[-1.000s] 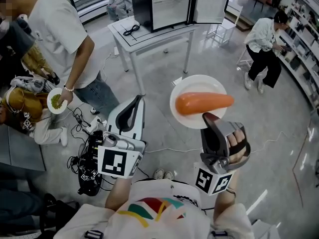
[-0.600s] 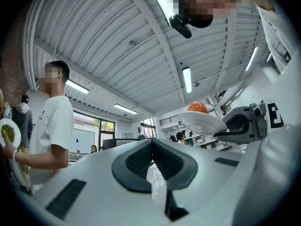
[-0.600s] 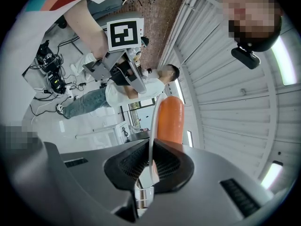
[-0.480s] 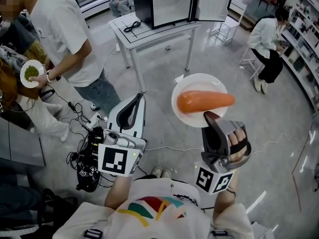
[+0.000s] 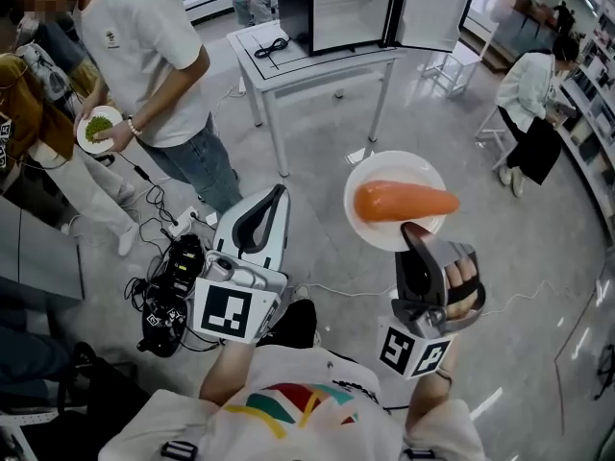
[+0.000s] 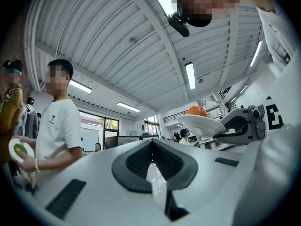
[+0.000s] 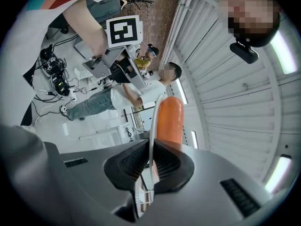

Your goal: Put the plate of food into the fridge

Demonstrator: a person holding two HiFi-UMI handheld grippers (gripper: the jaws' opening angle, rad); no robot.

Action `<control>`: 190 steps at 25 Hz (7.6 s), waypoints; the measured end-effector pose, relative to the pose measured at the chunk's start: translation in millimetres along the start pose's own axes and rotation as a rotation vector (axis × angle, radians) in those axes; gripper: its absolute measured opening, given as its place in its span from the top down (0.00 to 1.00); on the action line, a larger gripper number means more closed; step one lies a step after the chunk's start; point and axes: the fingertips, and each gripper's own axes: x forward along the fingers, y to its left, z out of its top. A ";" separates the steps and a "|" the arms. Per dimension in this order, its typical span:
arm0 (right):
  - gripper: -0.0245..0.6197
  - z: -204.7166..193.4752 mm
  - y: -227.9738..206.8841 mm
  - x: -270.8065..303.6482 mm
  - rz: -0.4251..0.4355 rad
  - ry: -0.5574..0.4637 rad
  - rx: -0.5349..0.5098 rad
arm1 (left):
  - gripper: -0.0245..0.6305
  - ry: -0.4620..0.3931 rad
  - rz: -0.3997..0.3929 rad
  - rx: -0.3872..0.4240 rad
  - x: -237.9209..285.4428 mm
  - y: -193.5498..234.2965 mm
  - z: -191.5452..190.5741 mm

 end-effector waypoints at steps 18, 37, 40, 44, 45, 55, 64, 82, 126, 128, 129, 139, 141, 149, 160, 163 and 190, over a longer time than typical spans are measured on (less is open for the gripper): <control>0.93 -70.2 -5.4 116.3 -0.013 0.037 -0.014 | 0.95 -0.019 -0.031 -0.002 131.8 40.8 -42.6; 0.93 -146.8 -25.8 370.2 0.021 0.027 -0.024 | 0.95 0.003 0.019 -0.017 349.3 177.1 -106.4; 0.93 -158.5 -25.0 396.8 0.024 0.026 -0.028 | 0.95 -0.003 0.016 -0.017 372.3 185.8 -114.5; 0.93 -177.3 -25.2 436.2 0.023 0.020 -0.024 | 0.95 0.003 0.015 -0.018 409.9 197.8 -130.2; 0.93 -182.6 -25.8 447.4 0.024 0.017 -0.024 | 0.95 0.005 0.016 -0.018 421.0 201.2 -134.1; 0.93 -235.0 -46.4 576.1 0.040 -0.017 -0.056 | 0.95 -0.007 0.040 -0.027 543.9 248.5 -156.6; 0.93 -278.0 -49.8 668.1 0.068 -0.040 -0.064 | 0.95 0.036 0.057 -0.024 638.7 277.7 -195.7; 0.93 -325.9 -48.5 812.2 0.120 -0.108 -0.102 | 0.95 0.069 0.105 -0.054 734.6 320.6 -241.2; 0.90 -323.0 3.0 1010.5 0.526 -0.205 -0.304 | 0.95 0.137 0.057 -0.146 786.9 348.1 -290.3; 0.90 -322.3 1.9 1011.8 0.538 -0.202 -0.291 | 0.95 0.131 0.054 -0.144 787.2 347.8 -287.8; 0.90 -322.0 2.1 1012.1 0.545 -0.201 -0.286 | 0.95 0.128 0.053 -0.142 787.4 347.8 -287.3; 0.90 -325.5 12.0 1010.1 0.681 -0.166 -0.295 | 0.95 0.129 0.043 -0.143 787.5 346.6 -288.3; 0.90 -325.0 12.2 1009.6 0.713 -0.162 -0.283 | 0.95 0.129 0.043 -0.145 787.7 346.4 -288.0; 0.87 -327.7 7.9 1009.8 0.785 -0.176 -0.275 | 0.95 0.133 0.035 -0.142 791.3 344.4 -290.1; 0.87 -335.0 10.1 1001.0 0.975 -0.152 -0.321 | 0.95 0.121 0.020 -0.172 801.9 336.4 -292.0; 0.82 -336.0 6.5 1003.8 0.955 -0.143 -0.293 | 0.95 0.126 0.021 -0.181 803.1 336.8 -293.9; 0.67 -315.7 -51.2 952.9 0.693 -0.173 -0.050 | 0.95 0.066 -0.050 -0.134 814.6 312.7 -262.6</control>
